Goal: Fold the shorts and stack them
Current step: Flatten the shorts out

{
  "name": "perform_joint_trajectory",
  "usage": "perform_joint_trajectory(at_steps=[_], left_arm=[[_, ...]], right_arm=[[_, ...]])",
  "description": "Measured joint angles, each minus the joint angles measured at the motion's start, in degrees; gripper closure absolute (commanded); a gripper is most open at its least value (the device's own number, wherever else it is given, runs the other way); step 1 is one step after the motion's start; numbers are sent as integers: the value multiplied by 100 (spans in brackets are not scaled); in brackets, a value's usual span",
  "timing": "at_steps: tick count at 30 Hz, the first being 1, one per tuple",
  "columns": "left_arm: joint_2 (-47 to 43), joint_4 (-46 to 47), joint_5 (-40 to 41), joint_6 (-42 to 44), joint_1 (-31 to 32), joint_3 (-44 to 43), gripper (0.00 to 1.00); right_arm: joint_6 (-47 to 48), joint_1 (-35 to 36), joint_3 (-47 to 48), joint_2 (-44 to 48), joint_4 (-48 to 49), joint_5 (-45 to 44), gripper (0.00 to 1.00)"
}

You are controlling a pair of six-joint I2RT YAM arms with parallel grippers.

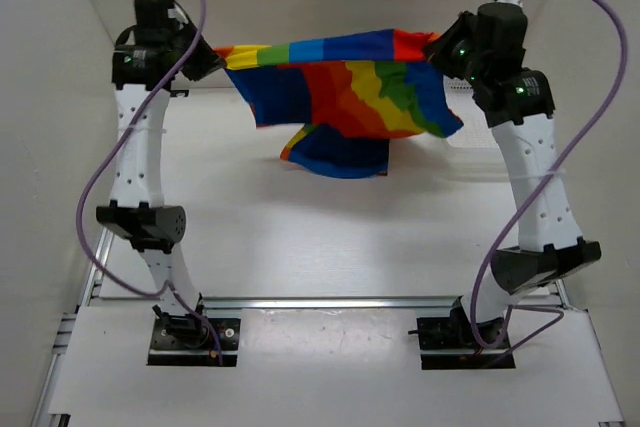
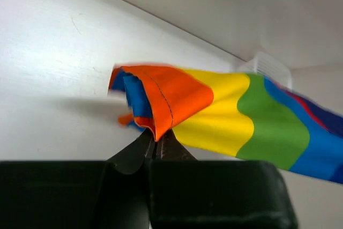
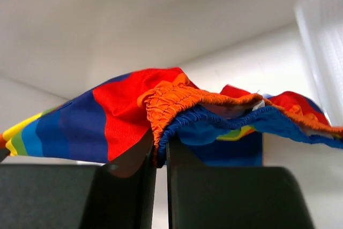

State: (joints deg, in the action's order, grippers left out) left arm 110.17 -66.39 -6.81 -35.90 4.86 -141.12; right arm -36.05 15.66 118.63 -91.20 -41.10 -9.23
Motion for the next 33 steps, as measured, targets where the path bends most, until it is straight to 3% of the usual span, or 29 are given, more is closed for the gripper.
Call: perform_joint_trajectory(at_steps=[2, 5, 9, 11, 12, 13, 14, 16, 19, 20, 21, 23, 25, 26, 28, 29, 30, 33], left_arm=[[-549, 195, -181, -15, -118, 251, 90], [-1735, 562, -361, -20, -160, 1633, 90], [-3093, 761, -463, 13, -79, 3799, 90], [-3635, 968, -428, -44, 44, 5119, 90], [-3851, 975, -411, -76, 109, 5814, 78], [-4013, 977, -393, -109, 166, 6483, 43], [-4122, 1012, -374, -114, 197, 7062, 27], [-4273, 960, -328, -184, 205, 8142, 7], [-4295, 769, -289, -291, 199, 8909, 7], [-4304, 721, -280, -304, 201, 8950, 9], [-4339, 748, -262, -310, 201, 8950, 22], [-4441, 831, -188, -352, 201, 8942, 37], [-4470, 850, -76, -350, 201, 8922, 49], [-4444, 859, -28, -356, 201, 8920, 49], [-4306, 863, 46, -369, 201, 8918, 38], [-4188, 872, 74, -389, 201, 8915, 25], [-4044, 901, 114, -411, 201, 8915, 23], [-3477, 1099, 177, -533, 201, 8920, 18]], right_arm=[[203, 11, 203, 129, 162, 203, 100], [415, 13, -533, 754, 450, 380, 100], [481, 55, -2914, 2229, 675, 527, 100], [422, 92, -4249, 2964, 752, 562, 92], [367, 105, -4760, 3233, 678, 584, 80], [291, 136, -5327, 3508, 654, 612, 47], [184, 160, -5877, 3755, 592, 625, 38], [13, 170, -6732, 4135, 203, 581, 28], [-293, 168, -7285, 4409, -494, 409, 25], [-413, 160, -7302, 4454, -686, 348, 36], [-481, 160, -7300, 4494, -767, 306, 42], [-675, 155, -7291, 4551, -879, 264, 65], [-892, 153, -7298, 4533, -944, 323, 74], [-1001, 146, -7348, 4518, -929, 387, 75], [-1193, 144, -7604, 4542, -813, 566, 70], [-1307, 142, -7818, 4570, -765, 699, 62], [-1412, 138, -8017, 4603, -706, 817, 49], [-1674, 136, -8673, 4789, -549, 1158, 29]])
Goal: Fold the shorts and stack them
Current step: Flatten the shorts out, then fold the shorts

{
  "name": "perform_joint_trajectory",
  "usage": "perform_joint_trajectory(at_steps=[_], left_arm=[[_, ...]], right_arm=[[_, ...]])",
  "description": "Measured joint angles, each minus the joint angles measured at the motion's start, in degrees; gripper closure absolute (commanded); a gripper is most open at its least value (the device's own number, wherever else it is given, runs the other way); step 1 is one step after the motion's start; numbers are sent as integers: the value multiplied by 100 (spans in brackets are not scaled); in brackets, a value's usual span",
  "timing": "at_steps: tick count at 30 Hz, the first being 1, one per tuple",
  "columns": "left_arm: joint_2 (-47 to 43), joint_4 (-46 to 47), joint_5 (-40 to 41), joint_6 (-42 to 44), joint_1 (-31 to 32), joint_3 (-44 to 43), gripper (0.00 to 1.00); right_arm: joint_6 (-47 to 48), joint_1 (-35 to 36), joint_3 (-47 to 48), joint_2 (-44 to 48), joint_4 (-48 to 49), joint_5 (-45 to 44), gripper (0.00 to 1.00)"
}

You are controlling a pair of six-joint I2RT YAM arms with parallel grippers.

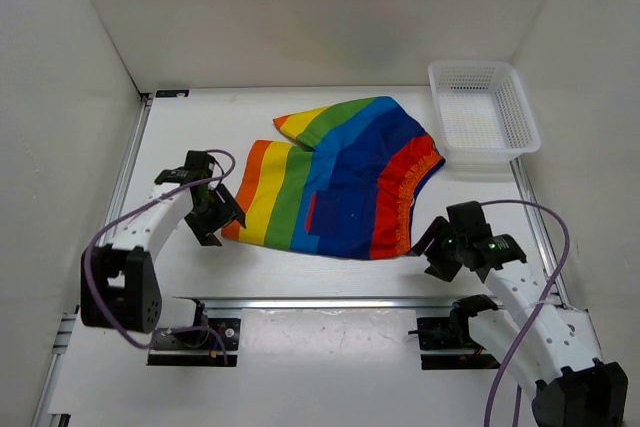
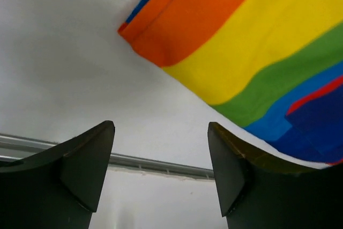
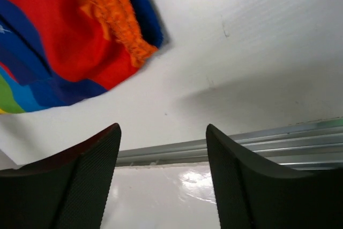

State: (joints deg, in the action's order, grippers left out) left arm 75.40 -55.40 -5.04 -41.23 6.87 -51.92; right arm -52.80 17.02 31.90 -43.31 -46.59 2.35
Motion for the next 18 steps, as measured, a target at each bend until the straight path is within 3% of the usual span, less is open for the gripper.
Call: perform_joint_trajectory(at_steps=[6, 11, 14, 15, 18], left_arm=[[1279, 603, -37, -70, 11, 125, 19], [1888, 584, -74, -31, 11, 2, 29], [2059, 551, -76, 96, 11, -179, 51], [2109, 570, -76, 127, 11, -243, 73], [2251, 682, -81, 227, 11, -409, 90]], right_arm=[[-216, -2, -474, 111, 396, 308, 23], [-219, -2, -487, -573, 1139, 361, 22], [-160, -2, -485, -1167, 1497, 328, 22], [-125, -2, -479, -1342, 1600, 315, 22], [-63, 7, -468, -1797, 1930, 289, 28]])
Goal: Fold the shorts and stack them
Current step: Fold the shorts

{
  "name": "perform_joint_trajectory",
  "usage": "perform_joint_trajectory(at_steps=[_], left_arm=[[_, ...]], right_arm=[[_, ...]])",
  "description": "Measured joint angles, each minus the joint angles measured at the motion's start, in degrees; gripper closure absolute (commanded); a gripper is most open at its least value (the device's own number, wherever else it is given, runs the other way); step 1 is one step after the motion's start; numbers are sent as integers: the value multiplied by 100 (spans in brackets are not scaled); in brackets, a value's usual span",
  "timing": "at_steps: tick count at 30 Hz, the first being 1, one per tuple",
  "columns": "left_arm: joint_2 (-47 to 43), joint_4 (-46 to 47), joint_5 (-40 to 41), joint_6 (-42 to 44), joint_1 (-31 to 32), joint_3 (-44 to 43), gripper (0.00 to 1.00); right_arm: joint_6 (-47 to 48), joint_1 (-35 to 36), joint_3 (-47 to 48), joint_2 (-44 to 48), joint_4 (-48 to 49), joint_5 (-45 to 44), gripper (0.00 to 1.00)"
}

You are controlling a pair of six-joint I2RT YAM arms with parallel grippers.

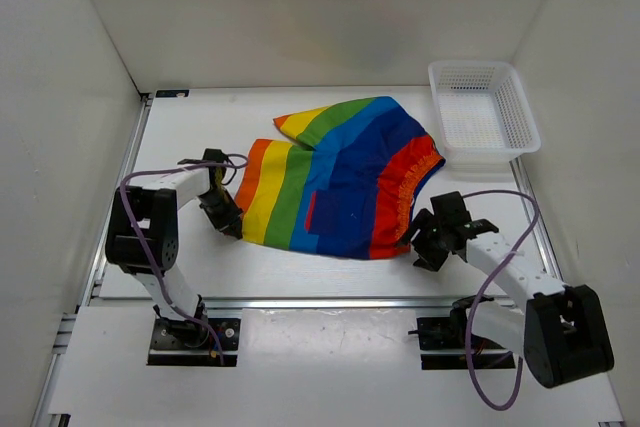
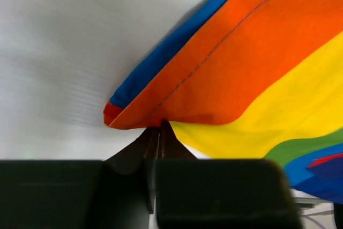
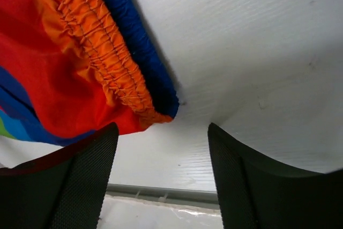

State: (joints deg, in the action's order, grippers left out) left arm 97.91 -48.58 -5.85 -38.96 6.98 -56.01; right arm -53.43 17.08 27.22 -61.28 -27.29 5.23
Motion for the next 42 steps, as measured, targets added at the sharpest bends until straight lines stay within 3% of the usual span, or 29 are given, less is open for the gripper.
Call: perform_joint_trajectory(at_steps=[4, 5, 8, 12, 15, 23, 27, 33, 42], left_arm=[[59, 120, -39, 63, 0, -83, 90], [63, 127, -50, 76, 0, -94, 90], [66, 162, -52, 101, 0, -114, 90], [63, 42, -9, 149, 0, -391, 90], [46, -249, 31, 221, -2, -1067, 90], [-63, -1342, 243, 433, -39, -4708, 90], [-435, -1615, 216, 455, -243, -6085, 90], [-1604, -1720, -11, 450, -389, -7075, 90], [-3399, -1661, -76, 190, -387, -7737, 90]], right_arm=[[0, 170, 42, -372, 457, -105, 55], [-7, 234, 46, -452, 555, -164, 71], [37, 374, 160, -723, 643, -393, 100], [282, 411, 750, -874, 428, -713, 100], [568, 402, 1515, -874, 155, -929, 100], [1539, 400, 4572, -885, -551, -1375, 100], [2052, 400, 5960, -841, -1036, -1340, 100], [2839, 400, 7204, -299, -1338, -621, 100], [3445, 402, 8251, 782, -1794, 662, 100]])
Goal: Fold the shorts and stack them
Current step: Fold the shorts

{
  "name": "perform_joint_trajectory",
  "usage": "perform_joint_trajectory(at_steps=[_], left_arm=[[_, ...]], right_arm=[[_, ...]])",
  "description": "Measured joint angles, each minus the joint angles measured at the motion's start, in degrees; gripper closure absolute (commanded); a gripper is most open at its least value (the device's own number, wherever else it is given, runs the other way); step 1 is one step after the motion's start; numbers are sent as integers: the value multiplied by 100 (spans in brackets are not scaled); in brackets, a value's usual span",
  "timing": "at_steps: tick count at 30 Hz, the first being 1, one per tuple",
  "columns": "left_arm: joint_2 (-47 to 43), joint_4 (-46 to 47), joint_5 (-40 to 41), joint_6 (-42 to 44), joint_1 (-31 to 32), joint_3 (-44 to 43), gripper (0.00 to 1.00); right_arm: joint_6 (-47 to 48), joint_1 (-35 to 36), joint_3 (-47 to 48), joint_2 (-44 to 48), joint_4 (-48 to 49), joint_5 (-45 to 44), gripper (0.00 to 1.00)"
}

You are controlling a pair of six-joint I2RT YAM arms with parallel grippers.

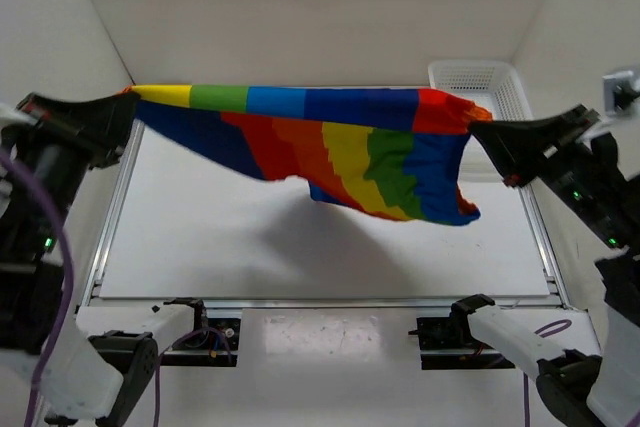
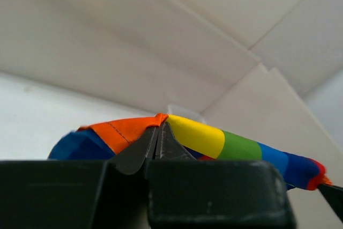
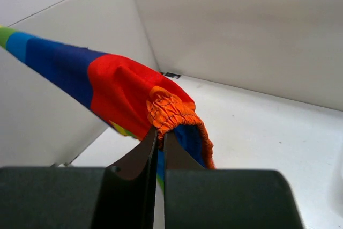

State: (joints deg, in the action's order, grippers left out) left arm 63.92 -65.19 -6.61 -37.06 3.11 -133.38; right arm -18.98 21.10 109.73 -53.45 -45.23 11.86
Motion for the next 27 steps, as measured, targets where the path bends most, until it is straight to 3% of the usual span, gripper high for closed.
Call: perform_joint_trajectory(at_steps=[8, 12, 16, 20, 27], left_arm=[[-352, -236, -153, -247, 7, -1128, 90], [-315, -203, -223, -291, 7, -791, 90], [-44, 76, -221, -280, 9, 186, 90], [1060, 356, -170, -170, 11, 579, 90], [3884, 728, -96, 57, -155, 81, 90]], right_arm=[[-101, 31, 76, 546, -422, 494, 100], [-177, 31, -39, 505, -540, 271, 100], [-177, 33, -748, 435, -409, -234, 100], [-133, 33, -1469, -249, -177, -822, 100], [17, 11, -1762, -2885, 645, -1628, 100]])
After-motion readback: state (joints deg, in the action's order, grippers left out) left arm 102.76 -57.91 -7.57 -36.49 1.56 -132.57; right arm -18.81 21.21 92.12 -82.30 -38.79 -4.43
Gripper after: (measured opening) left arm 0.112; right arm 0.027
